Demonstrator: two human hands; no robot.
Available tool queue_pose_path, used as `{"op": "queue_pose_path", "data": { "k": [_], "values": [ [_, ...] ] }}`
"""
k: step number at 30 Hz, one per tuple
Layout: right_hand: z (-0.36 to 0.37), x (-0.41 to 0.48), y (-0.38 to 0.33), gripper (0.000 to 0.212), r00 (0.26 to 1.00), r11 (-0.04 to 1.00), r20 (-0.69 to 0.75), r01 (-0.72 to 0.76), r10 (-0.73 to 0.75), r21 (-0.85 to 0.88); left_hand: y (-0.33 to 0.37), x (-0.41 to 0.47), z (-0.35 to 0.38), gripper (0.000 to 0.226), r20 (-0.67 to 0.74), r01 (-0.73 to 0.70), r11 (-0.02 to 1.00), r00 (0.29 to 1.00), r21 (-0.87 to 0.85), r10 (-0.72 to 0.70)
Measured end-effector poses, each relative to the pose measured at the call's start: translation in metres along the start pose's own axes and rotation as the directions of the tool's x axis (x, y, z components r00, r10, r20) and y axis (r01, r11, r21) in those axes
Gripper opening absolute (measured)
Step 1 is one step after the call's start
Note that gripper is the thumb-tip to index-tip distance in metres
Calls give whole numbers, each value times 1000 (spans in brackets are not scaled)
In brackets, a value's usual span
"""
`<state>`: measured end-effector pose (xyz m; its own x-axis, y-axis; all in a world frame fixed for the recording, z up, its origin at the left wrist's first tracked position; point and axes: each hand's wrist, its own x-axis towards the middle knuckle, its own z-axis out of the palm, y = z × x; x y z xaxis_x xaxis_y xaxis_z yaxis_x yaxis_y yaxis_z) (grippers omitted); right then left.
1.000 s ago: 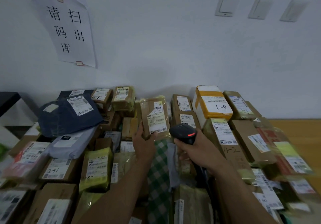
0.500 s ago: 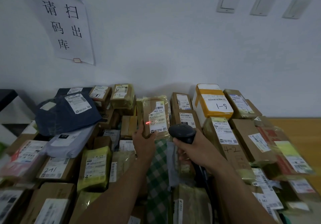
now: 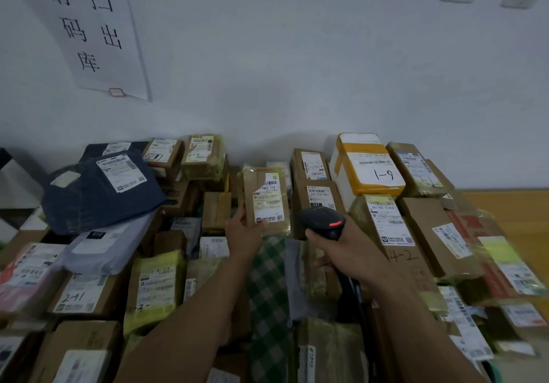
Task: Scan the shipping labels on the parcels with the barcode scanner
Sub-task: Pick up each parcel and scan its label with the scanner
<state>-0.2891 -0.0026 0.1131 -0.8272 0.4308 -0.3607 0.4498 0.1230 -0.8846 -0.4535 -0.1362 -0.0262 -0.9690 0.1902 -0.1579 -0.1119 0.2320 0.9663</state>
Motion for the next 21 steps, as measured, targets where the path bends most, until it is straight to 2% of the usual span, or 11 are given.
{"op": "queue_pose_path", "data": {
  "k": [3, 9, 13, 15, 17, 21],
  "values": [
    [-4, 15, 8, 52, 999, 999, -16, -30, 30, -29, 5, 23, 5, 57, 57, 112, 994, 992, 8, -113],
    [-5, 50, 32, 55, 993, 991, -38, -118, 115, -69, -10, 69, 31, 60, 155, 296, 937, 933, 185, -325],
    [-6, 71, 46, 65, 987, 983, -66, -154, 148, -103, -10, 91, 53, 52, 210, 308, 919, 909, 245, -360],
    [-6, 75, 51, 71, 983, 979, -82, -171, 162, -109, -15, 96, 61, 55, 204, 320, 910, 903, 265, -378],
    [-6, 79, 56, 71, 982, 979, -92, -176, 167, -104, -24, 101, 64, 60, 204, 319, 898, 899, 301, -388],
    [-6, 83, 57, 69, 980, 980, -103, -178, 168, -92, -37, 109, 63, 52, 279, 256, 898, 888, 358, -365]
  ]
}}
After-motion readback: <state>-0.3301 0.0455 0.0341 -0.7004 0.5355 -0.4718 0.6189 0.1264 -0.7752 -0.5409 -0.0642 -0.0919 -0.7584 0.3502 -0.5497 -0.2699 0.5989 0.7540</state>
